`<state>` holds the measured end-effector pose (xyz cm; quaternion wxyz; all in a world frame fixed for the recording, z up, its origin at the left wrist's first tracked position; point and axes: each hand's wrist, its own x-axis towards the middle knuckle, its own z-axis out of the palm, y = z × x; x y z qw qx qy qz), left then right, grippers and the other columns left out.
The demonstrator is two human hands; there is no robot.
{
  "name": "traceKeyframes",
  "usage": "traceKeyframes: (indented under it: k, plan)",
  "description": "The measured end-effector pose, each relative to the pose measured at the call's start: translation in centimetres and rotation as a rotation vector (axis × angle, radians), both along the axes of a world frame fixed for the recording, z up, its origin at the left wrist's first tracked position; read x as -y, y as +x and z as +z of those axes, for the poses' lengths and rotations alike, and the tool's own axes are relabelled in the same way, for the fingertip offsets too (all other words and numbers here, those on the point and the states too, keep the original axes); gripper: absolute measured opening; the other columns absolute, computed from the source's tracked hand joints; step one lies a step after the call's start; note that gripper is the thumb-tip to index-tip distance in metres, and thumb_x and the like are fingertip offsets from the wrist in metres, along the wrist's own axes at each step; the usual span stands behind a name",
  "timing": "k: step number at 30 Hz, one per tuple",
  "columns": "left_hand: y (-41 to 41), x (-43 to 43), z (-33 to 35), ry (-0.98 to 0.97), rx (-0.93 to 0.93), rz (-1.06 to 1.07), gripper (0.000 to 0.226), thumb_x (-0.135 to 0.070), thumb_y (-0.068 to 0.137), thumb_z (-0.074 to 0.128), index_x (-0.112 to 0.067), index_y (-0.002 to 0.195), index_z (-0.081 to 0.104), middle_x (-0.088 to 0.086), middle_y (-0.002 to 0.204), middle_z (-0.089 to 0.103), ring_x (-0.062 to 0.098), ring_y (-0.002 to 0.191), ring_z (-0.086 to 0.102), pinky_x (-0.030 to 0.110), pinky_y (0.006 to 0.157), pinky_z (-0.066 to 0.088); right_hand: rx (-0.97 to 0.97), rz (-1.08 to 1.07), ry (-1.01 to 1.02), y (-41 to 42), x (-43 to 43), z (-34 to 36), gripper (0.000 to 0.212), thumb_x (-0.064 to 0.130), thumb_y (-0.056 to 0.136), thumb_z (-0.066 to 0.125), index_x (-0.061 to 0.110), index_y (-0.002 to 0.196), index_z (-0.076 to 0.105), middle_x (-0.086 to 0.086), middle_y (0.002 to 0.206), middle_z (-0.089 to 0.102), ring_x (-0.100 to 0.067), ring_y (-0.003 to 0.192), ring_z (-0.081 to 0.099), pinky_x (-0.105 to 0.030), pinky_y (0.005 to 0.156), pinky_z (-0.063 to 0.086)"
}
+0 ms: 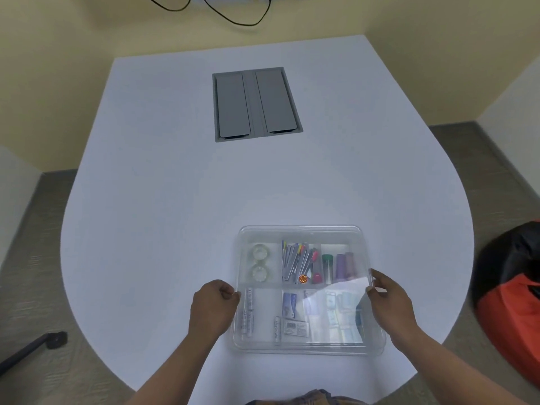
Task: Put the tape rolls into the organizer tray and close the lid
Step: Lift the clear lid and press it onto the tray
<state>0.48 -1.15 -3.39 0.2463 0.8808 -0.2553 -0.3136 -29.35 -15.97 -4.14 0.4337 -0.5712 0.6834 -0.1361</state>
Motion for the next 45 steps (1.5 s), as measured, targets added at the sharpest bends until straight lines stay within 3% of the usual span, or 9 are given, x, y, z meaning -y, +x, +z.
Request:
traceKeyframes:
  k: [6, 15, 19, 23, 26, 28, 31, 36, 45]
  plan:
    - [0.3, -0.1, -0.7, 0.009, -0.186, -0.007, 0.010, -0.017, 0.085, 0.066, -0.008, 0.082, 0.069, -0.005, 0.061, 0.055, 0.016, 0.061, 0.051, 0.025, 0.058, 0.039, 0.128, -0.130, 0.142, -0.3, -0.3, -0.5, 0.030, 0.005, 0.094, 0.048, 0.017, 0.113, 0.067, -0.004, 0.107, 0.069, -0.026, 0.099, 0.062, -0.039, 0.086, 0.049]
    - [0.6, 0.3, -1.4, 0.030, -0.233, -0.016, 0.017, -0.007, 0.084, 0.062, 0.004, 0.072, 0.059, -0.001, 0.052, 0.040, 0.020, 0.052, 0.035, 0.028, 0.054, 0.030, 0.142, -0.141, 0.252, -0.3, 0.8, -0.3, 0.034, -0.010, 0.083, 0.048, 0.012, 0.097, 0.070, -0.013, 0.088, 0.071, -0.030, 0.080, 0.067, -0.039, 0.073, 0.055]
    - [0.8, 0.9, -1.2, 0.063, -0.229, -0.053, 0.001, -0.009, 0.083, 0.063, -0.009, 0.082, 0.064, -0.006, 0.062, 0.054, 0.020, 0.060, 0.049, 0.028, 0.062, 0.037, 0.093, -0.076, 0.309, 0.1, 2.1, 0.5, 0.038, -0.016, 0.073, 0.051, 0.007, 0.098, 0.068, -0.012, 0.085, 0.069, -0.026, 0.073, 0.063, -0.034, 0.065, 0.050]
    - [1.1, 1.7, -0.4, 0.111, 0.037, -0.222, 0.064, -0.029, 0.082, 0.070, -0.020, 0.138, 0.041, -0.001, 0.127, 0.055, 0.019, 0.109, 0.059, 0.034, 0.087, 0.048, -0.145, 0.202, 0.167, 0.5, 3.1, 1.4, 0.059, 0.006, 0.078, 0.069, 0.011, 0.132, 0.047, -0.007, 0.124, 0.058, -0.025, 0.104, 0.058, -0.031, 0.083, 0.048]
    - [1.6, 2.9, 0.7, -0.023, 0.134, -0.463, 0.095, -0.043, 0.070, 0.078, -0.024, 0.147, 0.027, -0.004, 0.149, 0.036, 0.018, 0.131, 0.045, 0.036, 0.102, 0.043, -0.242, 0.487, -0.098, 1.4, 3.7, 2.5, 0.086, 0.027, 0.068, 0.081, 0.016, 0.141, 0.037, -0.006, 0.144, 0.044, -0.022, 0.121, 0.049, -0.032, 0.095, 0.046]
    - [2.1, 4.0, 1.0, 0.017, 0.190, -0.682, 0.116, -0.048, 0.061, 0.082, -0.025, 0.151, 0.014, -0.007, 0.160, 0.016, 0.016, 0.144, 0.025, 0.032, 0.112, 0.032, -0.345, 0.693, -0.141, 2.0, 4.4, 2.8, 0.111, 0.039, 0.065, 0.081, 0.017, 0.152, 0.014, -0.002, 0.160, 0.017, -0.019, 0.144, 0.023, -0.038, 0.111, 0.034]
    - [2.6, 5.3, 0.9, 0.163, 0.285, -0.922, 0.140, -0.051, 0.054, 0.086, -0.020, 0.152, -0.008, -0.003, 0.161, -0.015, 0.014, 0.149, -0.005, 0.030, 0.118, 0.019, -0.559, 0.901, -0.141, 2.6, 5.3, 2.6, 0.136, 0.051, 0.061, 0.081, 0.014, 0.151, -0.014, 0.000, 0.160, -0.015, -0.014, 0.148, -0.007, -0.034, 0.116, 0.025]
    - [2.6, 6.0, 0.5, 0.262, 0.338, -1.020, 0.145, -0.047, 0.055, 0.088, -0.016, 0.150, -0.016, -0.002, 0.158, -0.026, 0.014, 0.147, -0.014, 0.031, 0.118, 0.020, -0.702, 0.999, -0.101, 3.1, 5.9, 2.2, 0.148, 0.062, 0.055, 0.082, 0.005, 0.147, -0.019, -0.008, 0.158, -0.023, -0.019, 0.146, -0.016, -0.033, 0.117, 0.017]
    - [1.5, 6.4, 0.7, 0.295, 0.395, -1.032, 0.143, -0.045, 0.056, 0.089, -0.011, 0.150, -0.014, 0.003, 0.158, -0.025, 0.017, 0.148, -0.014, 0.032, 0.117, 0.024, -0.710, 1.014, -0.076, 3.6, 5.8, 2.2, 0.156, 0.057, 0.050, 0.087, 0.002, 0.144, -0.024, -0.009, 0.157, -0.026, -0.023, 0.146, -0.018, -0.039, 0.117, 0.026]
